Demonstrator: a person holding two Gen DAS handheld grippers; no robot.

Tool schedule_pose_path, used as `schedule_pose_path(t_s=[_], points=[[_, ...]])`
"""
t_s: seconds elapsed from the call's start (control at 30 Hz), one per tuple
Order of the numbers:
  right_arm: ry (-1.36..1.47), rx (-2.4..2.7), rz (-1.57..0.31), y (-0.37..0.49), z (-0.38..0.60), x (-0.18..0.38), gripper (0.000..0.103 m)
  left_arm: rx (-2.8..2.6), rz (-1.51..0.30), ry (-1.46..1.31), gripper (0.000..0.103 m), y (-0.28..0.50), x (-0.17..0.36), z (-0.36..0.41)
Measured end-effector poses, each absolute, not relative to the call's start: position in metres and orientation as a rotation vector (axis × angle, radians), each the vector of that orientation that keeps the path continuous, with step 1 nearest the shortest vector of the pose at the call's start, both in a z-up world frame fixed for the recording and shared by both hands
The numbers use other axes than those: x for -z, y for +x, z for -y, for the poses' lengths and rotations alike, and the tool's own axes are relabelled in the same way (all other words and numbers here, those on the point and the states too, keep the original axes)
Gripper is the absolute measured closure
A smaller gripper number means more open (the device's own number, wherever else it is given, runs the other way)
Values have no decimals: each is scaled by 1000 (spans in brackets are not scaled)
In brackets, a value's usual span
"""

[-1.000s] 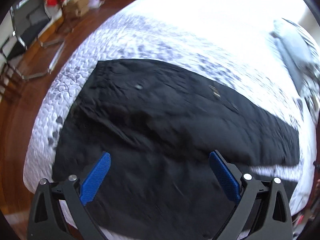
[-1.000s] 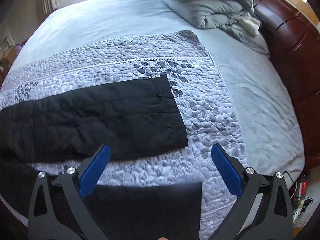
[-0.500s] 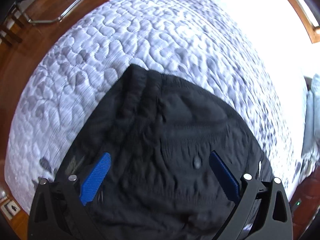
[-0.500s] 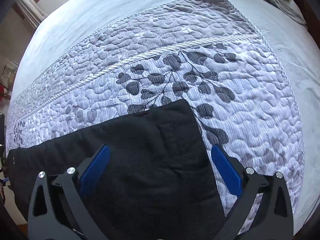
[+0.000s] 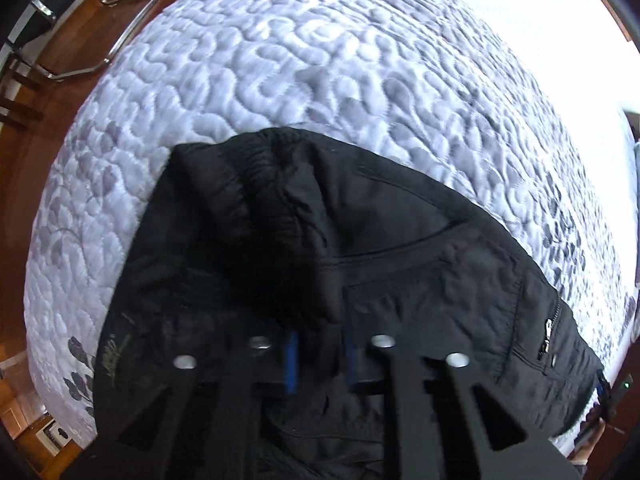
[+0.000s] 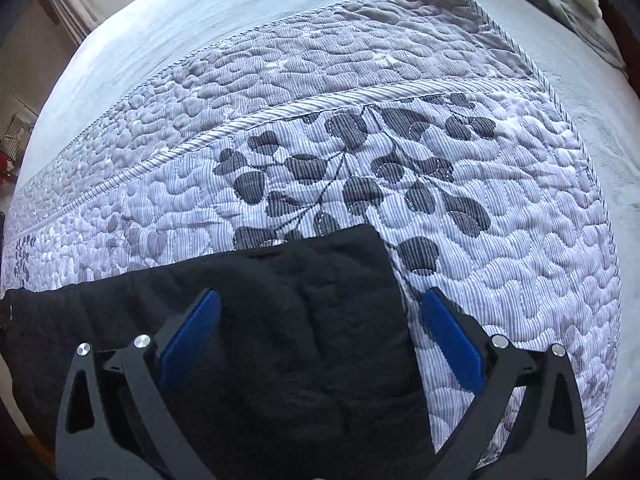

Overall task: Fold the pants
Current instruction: 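Lower the left tool onto the pants waistband and close it, then close the right tool on the hem of the pant legs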

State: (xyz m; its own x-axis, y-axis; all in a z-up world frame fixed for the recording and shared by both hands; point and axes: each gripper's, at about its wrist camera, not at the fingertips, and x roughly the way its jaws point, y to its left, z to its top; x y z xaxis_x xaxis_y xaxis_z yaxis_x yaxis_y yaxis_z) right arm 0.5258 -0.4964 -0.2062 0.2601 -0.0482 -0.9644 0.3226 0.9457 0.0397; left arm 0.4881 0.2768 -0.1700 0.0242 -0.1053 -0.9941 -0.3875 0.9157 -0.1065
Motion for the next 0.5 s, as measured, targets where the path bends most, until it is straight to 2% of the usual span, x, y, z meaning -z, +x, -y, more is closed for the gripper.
schedule_pose_path(t_s=[0.13,0.5], points=[[294,221,-1265,525,506,202,3,-232,-1529,-300,93,490,166,-254],[237,187,-1332,543,505,214,2,-225,-1508,-343,93,489,172,-258]])
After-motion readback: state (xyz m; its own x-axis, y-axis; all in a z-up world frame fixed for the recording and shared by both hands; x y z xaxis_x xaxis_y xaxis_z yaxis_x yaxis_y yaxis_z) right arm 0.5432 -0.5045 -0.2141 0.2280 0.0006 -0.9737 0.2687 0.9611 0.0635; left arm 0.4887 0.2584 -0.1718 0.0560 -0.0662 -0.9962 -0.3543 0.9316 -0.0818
